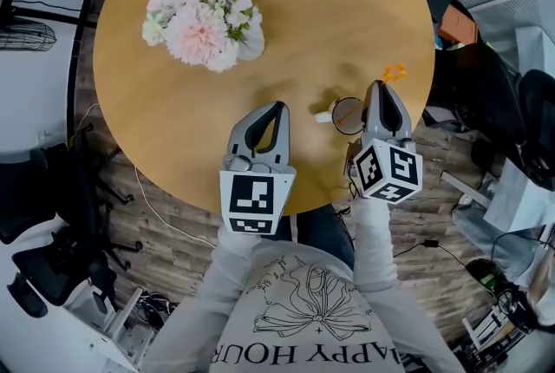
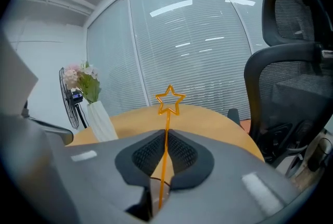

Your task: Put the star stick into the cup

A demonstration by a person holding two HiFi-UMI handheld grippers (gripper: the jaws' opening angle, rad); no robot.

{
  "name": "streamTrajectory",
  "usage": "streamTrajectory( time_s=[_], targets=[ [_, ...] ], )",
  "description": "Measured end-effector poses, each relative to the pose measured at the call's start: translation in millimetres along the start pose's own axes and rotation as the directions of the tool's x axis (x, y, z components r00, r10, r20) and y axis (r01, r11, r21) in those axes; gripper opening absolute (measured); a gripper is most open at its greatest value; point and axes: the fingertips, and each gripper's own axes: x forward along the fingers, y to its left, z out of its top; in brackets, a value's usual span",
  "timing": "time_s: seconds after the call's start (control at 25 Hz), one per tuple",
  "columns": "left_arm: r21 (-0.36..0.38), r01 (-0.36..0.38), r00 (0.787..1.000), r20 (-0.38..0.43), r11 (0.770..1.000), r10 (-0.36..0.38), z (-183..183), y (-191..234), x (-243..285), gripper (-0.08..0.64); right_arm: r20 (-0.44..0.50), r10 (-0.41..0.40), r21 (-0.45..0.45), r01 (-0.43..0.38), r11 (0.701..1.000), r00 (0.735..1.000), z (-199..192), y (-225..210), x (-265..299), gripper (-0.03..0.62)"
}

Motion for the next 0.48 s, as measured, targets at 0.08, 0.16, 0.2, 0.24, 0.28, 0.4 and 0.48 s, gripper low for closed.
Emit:
streamTrajectory(
  time_s=[0.08, 0.16, 0.2, 0.24, 0.28, 0.4, 0.48],
  targets=[
    [-0.005, 0.0, 1.0, 0.001, 1.0, 0.0, -0.1, 0.1, -0.7, 0.006, -0.008, -0.01, 0.008, 0.01, 1.0, 1.0, -0.4, -3.1, 2.8, 0.025],
    [-0.009, -0.002, 1.0, 0.002, 1.0, 0.002, -0.3, 0.8, -1.7, 0.006, -0.013, -0.014, 0.014, 0.014, 1.0, 1.0, -1.1, -5.0, 5.2, 0.026],
    [-0.01, -0.003, 1.0, 0.003, 1.0, 0.003, -0.3, 0.9, -2.4, 0.006, -0.015, -0.013, 0.016, 0.014, 1.0, 1.0, -1.4, -5.5, 6.0, 0.028],
    [-0.011, -0.003, 1.0, 0.004, 1.0, 0.003, -0.3, 0.8, -3.0, 0.006, -0.016, -0.012, 0.019, 0.012, 1.0, 1.0, -1.6, -5.9, 6.5, 0.029],
    [-0.011, -0.003, 1.0, 0.005, 1.0, 0.003, -0.2, 0.6, -3.5, 0.006, -0.018, -0.011, 0.022, 0.011, 1.0, 1.0, -1.8, -6.2, 6.9, 0.029],
    [-0.008, -0.002, 1.0, 0.009, 1.0, 0.002, 1.2, 0.3, -5.3, 0.006, -0.032, -0.016, 0.023, 0.016, 1.0, 0.999, -3.3, -6.7, 7.1, 0.046],
    [-0.009, -0.002, 1.0, 0.015, 1.0, 0.002, 3.2, 0.1, -7.4, 0.006, -0.037, -0.021, 0.025, 0.021, 0.999, 0.999, -3.1, -6.6, 5.4, 0.074]
  ],
)
